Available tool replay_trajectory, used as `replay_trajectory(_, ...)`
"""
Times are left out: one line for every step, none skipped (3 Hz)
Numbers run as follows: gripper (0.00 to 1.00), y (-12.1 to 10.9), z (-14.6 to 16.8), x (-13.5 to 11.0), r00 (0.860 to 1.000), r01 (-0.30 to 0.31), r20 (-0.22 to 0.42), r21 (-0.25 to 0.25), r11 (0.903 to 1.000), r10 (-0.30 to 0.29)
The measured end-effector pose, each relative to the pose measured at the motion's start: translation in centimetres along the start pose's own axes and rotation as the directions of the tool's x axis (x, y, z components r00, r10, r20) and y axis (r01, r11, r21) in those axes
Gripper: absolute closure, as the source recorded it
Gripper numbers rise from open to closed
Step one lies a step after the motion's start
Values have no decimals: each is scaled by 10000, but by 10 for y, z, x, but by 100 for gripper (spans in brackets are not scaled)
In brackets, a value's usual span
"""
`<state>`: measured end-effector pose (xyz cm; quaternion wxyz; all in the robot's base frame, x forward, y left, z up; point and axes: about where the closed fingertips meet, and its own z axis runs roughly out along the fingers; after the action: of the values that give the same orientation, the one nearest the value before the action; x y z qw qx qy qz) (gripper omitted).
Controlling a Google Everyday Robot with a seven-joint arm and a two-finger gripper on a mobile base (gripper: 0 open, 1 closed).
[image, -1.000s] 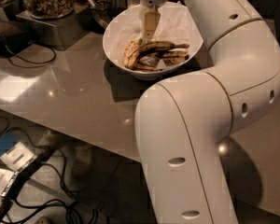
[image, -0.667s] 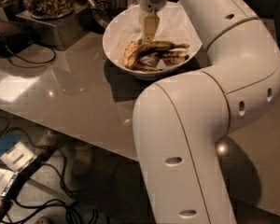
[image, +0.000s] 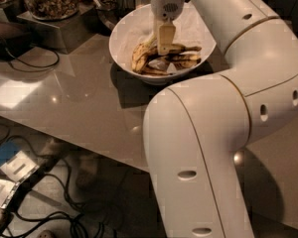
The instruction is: Pick banana from white bowl
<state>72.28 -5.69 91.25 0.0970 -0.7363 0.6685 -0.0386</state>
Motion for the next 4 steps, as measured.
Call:
replay_trajectory(41,7,3,9,9997,-40,-229,-206,9998,36)
replay_trajectory(41,12,8,10,9993,18,-362,-412,9991,-33)
replay_trajectory(41,15,14,9,9991,45,-410,-622,9981,-70)
replay_trajectory(38,18,19,7,9994,43,-326,-780,9969,-69)
